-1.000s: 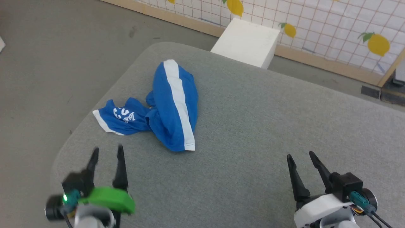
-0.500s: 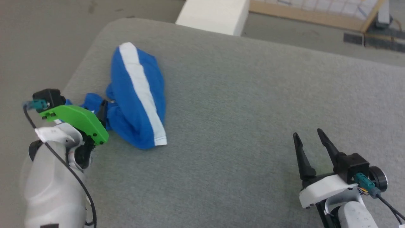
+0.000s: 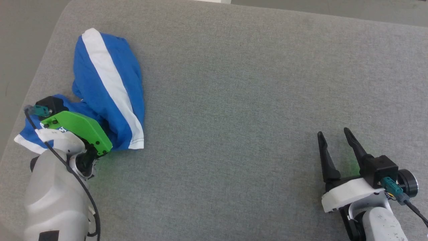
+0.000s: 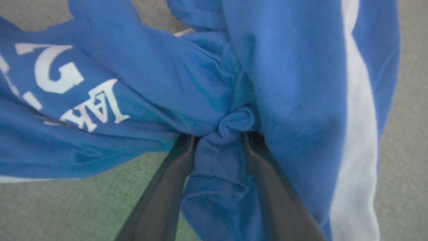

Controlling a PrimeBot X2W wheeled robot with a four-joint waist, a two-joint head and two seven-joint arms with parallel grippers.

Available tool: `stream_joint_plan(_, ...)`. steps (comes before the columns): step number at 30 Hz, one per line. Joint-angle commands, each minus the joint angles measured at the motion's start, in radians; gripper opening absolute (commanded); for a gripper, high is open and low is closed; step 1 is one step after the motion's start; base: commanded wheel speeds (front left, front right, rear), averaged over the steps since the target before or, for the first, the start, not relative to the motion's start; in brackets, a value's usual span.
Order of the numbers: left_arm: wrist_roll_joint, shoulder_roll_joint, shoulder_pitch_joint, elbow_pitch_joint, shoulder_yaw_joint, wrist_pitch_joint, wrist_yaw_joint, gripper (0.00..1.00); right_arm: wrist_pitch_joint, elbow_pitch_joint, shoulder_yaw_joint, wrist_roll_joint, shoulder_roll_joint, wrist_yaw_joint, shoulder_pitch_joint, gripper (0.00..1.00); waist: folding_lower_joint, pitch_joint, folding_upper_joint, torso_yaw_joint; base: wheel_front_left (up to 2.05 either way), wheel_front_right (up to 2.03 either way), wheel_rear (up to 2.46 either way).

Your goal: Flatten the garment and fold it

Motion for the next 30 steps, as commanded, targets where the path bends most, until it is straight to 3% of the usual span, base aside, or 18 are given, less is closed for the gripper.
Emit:
stream_joint_plan(1, -0.001, -0.025, 0.006, 0.014, -0.007, -0.031, -0.005, 0.00, 0.001, 0.000, 0.000, 0.000, 0.000, -0.002, -0.019, 1.00, -0.0002, -0.011, -0.0001, 0.007, 0.00, 0.00, 0.00)
stream_joint_plan(8, -0.028, -0.014, -0.076, -0.079, 0.001, -0.196, -0.044, 0.00, -0.009, 0.040, 0.028, 0.045, 0.000, -0.002, -0.017, 1.00, -0.0002, -0.089, -0.0001, 0.003, 0.00, 0.00, 0.00)
stream_joint_plan(15, -0.071, -0.018, -0.175, -0.320, -0.080, -0.266, -0.063, 0.00, -0.025, 0.085, 0.047, 0.089, 0.000, -0.002, -0.001, 1.00, -0.0002, -0.179, -0.0001, -0.068, 0.00, 0.00, 0.00)
stream_joint_plan(22, -0.160, -0.057, -0.125, -0.545, -0.284, -0.210, -0.064, 0.00, -0.032, 0.118, 0.041, 0.128, 0.000, -0.002, 0.032, 1.00, -0.0002, -0.239, -0.0001, -0.162, 0.00, 0.00, 0.00)
stream_joint_plan(30, -0.239, -0.099, 0.094, -0.543, -0.516, -0.040, -0.064, 0.00, -0.034, 0.118, 0.015, 0.135, 0.000, -0.002, 0.068, 1.00, -0.0002, -0.261, -0.0001, -0.227, 0.00, 0.00, 0.00)
